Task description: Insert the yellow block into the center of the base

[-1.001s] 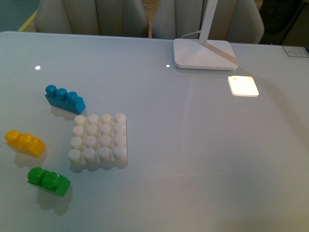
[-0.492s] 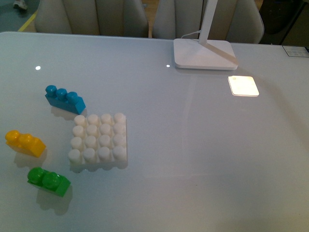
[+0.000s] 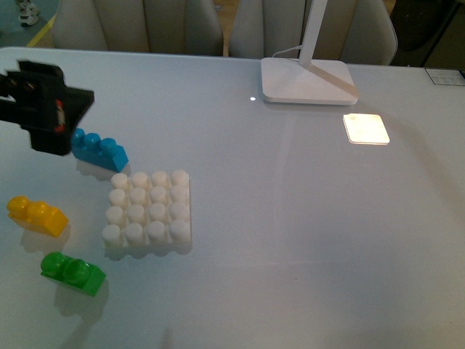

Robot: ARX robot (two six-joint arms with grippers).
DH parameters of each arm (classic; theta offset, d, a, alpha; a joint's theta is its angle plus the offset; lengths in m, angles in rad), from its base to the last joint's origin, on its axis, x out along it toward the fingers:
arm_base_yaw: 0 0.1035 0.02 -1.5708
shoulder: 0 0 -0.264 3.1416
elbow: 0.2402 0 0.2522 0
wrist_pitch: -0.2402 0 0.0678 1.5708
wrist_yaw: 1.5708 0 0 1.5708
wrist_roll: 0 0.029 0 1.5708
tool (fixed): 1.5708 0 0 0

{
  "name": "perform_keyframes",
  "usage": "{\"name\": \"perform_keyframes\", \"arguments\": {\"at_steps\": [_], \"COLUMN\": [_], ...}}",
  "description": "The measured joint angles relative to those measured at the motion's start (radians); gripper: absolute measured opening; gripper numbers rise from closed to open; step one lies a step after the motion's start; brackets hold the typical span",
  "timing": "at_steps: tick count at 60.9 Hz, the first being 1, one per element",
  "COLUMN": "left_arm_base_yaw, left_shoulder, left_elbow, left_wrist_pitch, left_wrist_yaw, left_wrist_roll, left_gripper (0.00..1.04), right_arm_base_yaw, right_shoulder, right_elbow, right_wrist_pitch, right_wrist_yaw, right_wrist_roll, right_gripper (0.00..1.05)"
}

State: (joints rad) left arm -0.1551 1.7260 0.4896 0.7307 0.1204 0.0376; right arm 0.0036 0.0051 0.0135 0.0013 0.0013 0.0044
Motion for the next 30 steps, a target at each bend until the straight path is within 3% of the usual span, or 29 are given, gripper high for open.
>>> {"name": "perform_keyframes", "arguments": {"at_steps": [13, 30], "left_arm_base_yaw": [0.002, 0.089], "left_shoulder": [0.251, 0.346], "left_elbow": [0.046, 0.071], "left_wrist_pitch": [0.090, 0.060], "left_wrist_yaw": [-0.073, -0.113], "left_wrist_roll": [0.052, 0.042], "left_gripper": [0.97, 0.97], "right_arm_base_yaw": [0.000, 0.000], "right_shoulder": [0.000, 0.000], "right_elbow": [0.000, 0.000], "right_wrist_pitch": [0.000, 0.000], "right_wrist_yaw": [0.000, 0.000], "right_wrist_roll": [0.000, 0.000], "right_gripper": [0.96, 0.96]}}
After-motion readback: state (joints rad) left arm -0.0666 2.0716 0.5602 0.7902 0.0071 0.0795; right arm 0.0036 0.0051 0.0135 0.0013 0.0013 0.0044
